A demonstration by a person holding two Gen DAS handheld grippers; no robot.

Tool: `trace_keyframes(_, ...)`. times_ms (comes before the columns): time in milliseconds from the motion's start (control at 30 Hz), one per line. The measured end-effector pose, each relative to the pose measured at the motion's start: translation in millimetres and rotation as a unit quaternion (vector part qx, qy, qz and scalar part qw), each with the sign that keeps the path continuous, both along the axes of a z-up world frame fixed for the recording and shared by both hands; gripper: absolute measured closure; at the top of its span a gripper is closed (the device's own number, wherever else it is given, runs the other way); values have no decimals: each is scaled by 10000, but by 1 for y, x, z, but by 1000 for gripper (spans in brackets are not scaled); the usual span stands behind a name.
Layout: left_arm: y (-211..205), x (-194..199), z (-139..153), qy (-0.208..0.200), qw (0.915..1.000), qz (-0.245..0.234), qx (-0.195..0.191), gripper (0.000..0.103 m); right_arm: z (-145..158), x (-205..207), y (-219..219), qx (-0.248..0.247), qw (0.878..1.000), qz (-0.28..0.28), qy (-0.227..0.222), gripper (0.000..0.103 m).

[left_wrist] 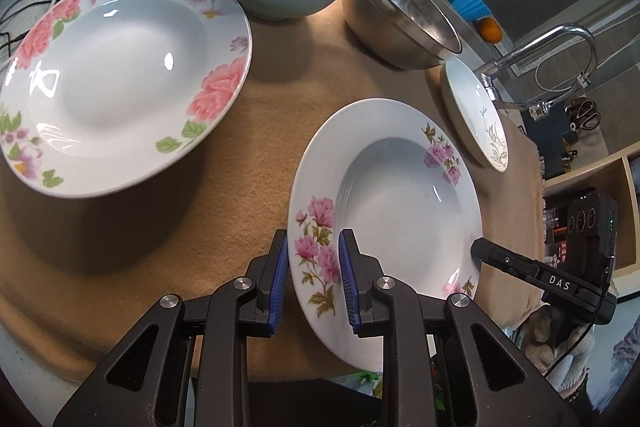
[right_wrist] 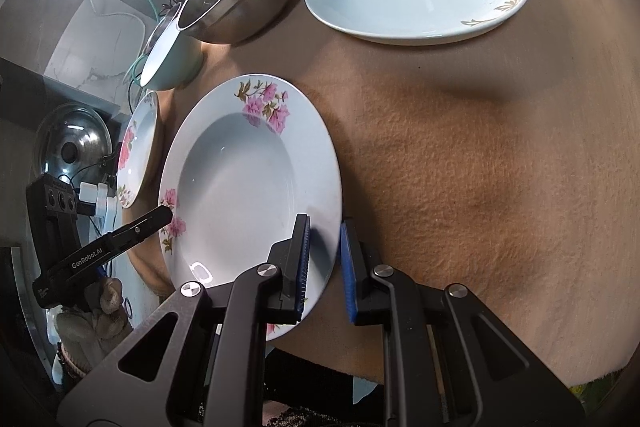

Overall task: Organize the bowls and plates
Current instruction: 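Move the left gripper toward the rim of the large pink-rose plate, then close the left gripper on the pink-rose plate rim and lift it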

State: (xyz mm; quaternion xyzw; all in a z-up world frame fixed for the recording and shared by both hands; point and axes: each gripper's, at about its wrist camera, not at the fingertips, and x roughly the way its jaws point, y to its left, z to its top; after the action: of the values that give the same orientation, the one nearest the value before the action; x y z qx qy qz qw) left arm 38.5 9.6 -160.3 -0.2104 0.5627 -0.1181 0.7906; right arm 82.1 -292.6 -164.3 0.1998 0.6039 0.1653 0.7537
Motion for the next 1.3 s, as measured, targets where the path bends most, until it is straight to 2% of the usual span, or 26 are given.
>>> trace_keyframes(467,-1,-3,0,-27,9997,139,215,81,2,0,2,-155,9997,195,-67,87)
trace_keyframes(533,2,-6,4,-76,9993,211,286,81,5,-1,1,-261,9993,236,-143,86)
trace_keyframes(600,6,-10,8,-133,9988,300,354,81,9,-1,-1,-331,9989,248,-200,79)
trace_keyframes(867,36,-25,26,-278,9961,748,364,78,35,1,-5,-331,9981,231,-461,74)
trace_keyframes(1000,55,-26,33,-366,9946,898,376,74,53,5,13,-288,9968,289,-689,59)
trace_keyframes(1300,126,-18,44,-459,9878,1425,421,70,71,21,78,-38,9955,512,-790,59)
